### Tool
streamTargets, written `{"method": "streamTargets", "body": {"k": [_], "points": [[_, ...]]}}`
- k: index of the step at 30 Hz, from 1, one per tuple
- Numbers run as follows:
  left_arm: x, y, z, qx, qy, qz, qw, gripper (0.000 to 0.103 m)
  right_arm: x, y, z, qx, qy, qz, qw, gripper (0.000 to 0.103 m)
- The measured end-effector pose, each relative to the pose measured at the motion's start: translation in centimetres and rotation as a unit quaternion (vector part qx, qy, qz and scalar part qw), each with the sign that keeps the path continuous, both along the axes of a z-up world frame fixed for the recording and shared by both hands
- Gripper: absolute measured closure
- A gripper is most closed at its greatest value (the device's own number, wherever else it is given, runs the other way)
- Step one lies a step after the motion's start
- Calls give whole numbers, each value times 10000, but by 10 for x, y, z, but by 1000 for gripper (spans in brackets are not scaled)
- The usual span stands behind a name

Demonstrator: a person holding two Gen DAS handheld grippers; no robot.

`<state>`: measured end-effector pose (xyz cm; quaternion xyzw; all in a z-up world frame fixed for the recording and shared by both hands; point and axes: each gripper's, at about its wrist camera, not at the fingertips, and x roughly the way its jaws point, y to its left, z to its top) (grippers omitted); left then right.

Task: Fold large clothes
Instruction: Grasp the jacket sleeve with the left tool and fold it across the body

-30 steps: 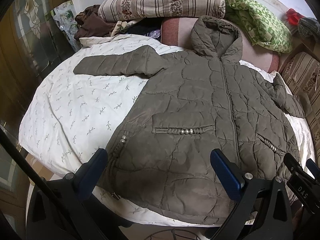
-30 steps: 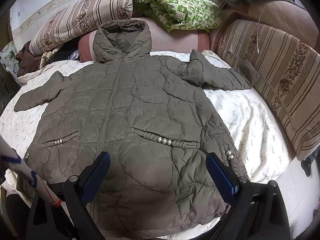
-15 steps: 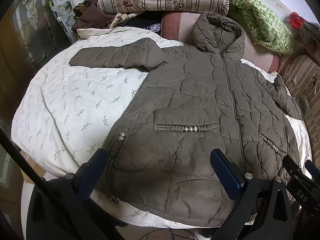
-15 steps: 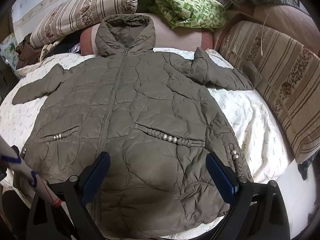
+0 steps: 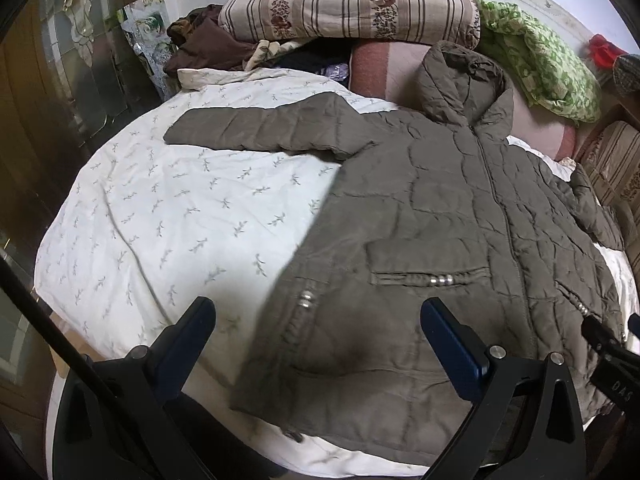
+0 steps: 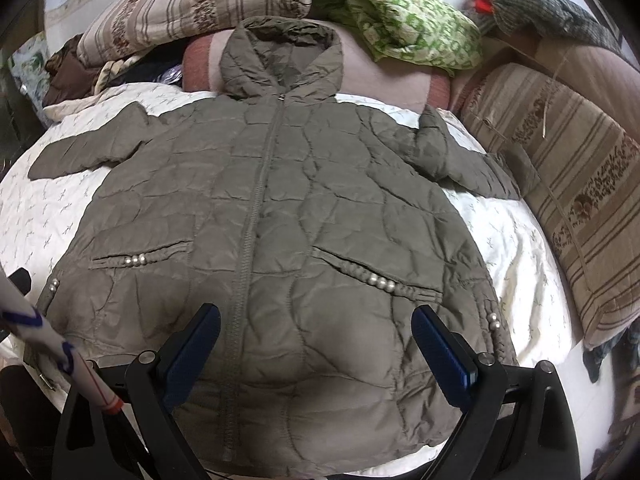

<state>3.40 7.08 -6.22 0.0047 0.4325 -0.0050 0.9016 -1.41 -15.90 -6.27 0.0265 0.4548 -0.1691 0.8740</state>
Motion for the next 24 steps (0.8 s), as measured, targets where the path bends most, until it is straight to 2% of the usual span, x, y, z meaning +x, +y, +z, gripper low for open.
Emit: {"method": "streamTargets", "body": {"k": [3,6,8,13,17,21,24], "points": [[4,13,-4,-19,98,134,9999,1,5,6,1,-65,25,66,10000,5],[9,30,-7,-379,282,166,9987,1,11,11,3,-92,36,137,9999,5],[13,40,-8,-417,315,279,9982,1,14,15,4,-100,36,191,9998,5],[36,73,3,-125,100,558,9983,1,25,20,3,-111,16,316,9994,5],[79,109,20,-478,-10,630,9969,2,34,18,2,-59,-12,344,9994,5],[143,148,31,-794,-64,716,9942,23,41,10,-4,16,31,308,9995,5],[194,184,23,-1194,22,887,9889,30,45,2,-12,94,87,225,9997,5]]}}
